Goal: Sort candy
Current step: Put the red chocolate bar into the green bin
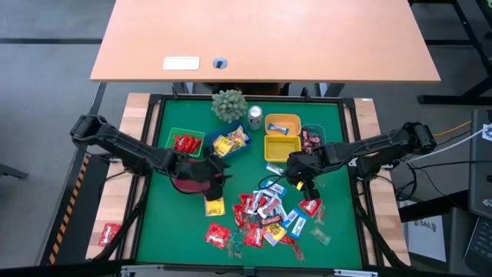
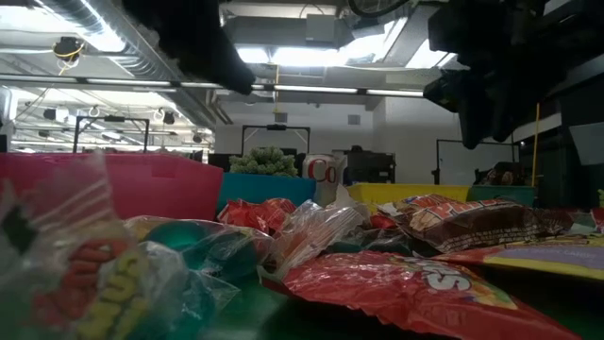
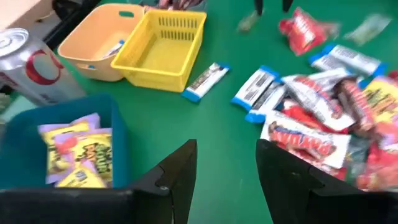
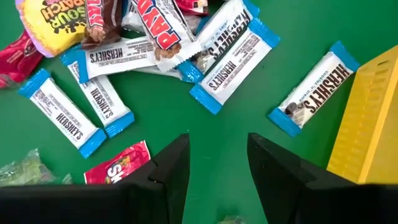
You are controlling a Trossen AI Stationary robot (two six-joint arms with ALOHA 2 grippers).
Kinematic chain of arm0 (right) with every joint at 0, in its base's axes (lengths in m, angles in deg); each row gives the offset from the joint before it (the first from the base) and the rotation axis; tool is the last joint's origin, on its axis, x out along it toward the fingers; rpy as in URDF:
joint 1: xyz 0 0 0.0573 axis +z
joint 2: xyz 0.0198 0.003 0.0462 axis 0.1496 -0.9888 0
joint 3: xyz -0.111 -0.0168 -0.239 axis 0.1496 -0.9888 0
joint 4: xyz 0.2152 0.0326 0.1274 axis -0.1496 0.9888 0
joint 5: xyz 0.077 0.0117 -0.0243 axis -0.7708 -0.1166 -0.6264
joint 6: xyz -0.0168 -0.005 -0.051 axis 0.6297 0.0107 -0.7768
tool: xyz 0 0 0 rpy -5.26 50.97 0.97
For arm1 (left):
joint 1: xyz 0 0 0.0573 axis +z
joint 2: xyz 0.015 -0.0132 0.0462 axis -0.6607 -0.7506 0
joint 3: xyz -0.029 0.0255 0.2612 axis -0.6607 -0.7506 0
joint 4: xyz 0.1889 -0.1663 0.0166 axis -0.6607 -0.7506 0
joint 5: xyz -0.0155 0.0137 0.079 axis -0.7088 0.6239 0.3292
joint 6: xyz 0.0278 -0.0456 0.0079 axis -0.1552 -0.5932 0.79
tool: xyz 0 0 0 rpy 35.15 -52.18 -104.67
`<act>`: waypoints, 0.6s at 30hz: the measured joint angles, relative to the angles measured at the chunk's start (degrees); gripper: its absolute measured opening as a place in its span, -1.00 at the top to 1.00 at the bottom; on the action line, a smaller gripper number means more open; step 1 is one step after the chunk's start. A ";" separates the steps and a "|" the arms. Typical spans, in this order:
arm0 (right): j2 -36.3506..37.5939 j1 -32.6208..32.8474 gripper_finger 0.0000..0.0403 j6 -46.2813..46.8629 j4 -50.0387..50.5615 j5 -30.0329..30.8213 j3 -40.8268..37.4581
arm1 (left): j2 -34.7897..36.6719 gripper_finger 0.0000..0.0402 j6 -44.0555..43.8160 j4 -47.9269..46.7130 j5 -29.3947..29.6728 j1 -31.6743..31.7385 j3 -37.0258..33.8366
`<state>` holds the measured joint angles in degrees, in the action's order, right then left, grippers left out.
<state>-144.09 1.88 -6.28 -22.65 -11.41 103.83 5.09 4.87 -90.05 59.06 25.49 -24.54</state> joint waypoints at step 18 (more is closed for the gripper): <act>0.00 1.15 0.20 5.60 8.21 -10.89 0.00 | 5.29 0.25 0.08 39.86 -8.37 5.41 -21.18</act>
<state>-144.09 3.03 -0.69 -14.44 -22.29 103.83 10.38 4.96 -50.19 50.69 30.90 -45.72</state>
